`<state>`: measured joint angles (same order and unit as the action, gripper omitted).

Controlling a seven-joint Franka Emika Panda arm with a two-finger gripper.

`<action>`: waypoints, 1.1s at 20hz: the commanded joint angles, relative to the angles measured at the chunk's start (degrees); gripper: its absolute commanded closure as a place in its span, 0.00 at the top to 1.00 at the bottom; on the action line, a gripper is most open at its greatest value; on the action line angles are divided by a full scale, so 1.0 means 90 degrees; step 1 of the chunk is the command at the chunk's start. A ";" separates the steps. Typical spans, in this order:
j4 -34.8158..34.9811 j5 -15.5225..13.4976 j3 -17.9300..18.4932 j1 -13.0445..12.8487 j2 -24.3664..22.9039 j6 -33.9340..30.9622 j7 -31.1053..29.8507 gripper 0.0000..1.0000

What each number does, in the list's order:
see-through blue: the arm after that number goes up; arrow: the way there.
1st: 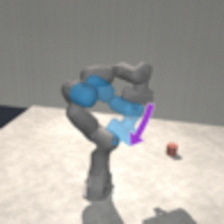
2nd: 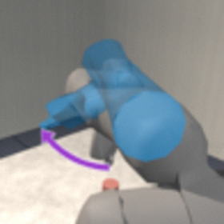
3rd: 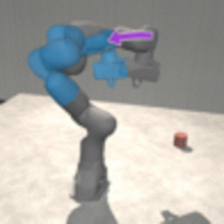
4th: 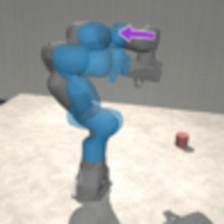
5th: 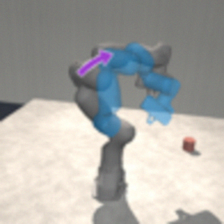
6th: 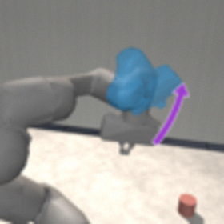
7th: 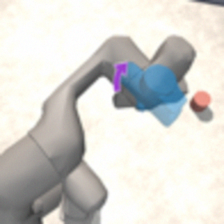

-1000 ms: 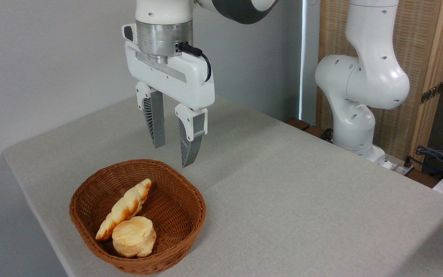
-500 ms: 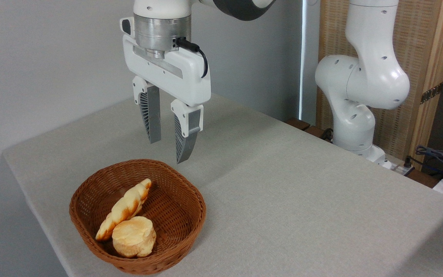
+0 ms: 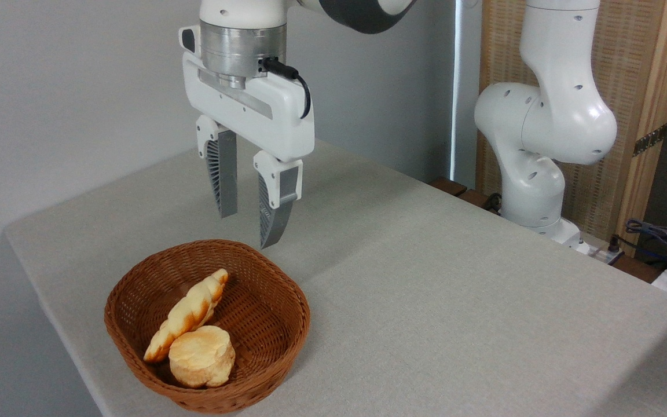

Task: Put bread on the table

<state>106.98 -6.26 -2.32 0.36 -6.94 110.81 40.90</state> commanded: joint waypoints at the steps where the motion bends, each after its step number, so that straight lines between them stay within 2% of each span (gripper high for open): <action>1: 0.0475 -0.0222 -0.0026 -0.0098 0.0009 0.0868 0.0114 1.00; 3: 0.0788 -0.0417 -0.0016 -0.0235 0.0077 0.1590 0.0065 1.00; 5: 0.0887 -0.0535 -0.0026 -0.0245 0.0174 0.1905 0.0065 1.00; 12: 0.0887 -0.0603 -0.0026 -0.0557 0.0858 0.2472 0.0046 1.00; 15: 0.0877 -0.0740 -0.0065 -0.0577 0.0985 0.2638 -0.0023 1.00; 22: 0.0858 -0.0750 -0.0299 -0.0577 0.1298 0.2756 -0.0052 1.00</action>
<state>114.94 -11.75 -4.12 -4.81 3.97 134.10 40.75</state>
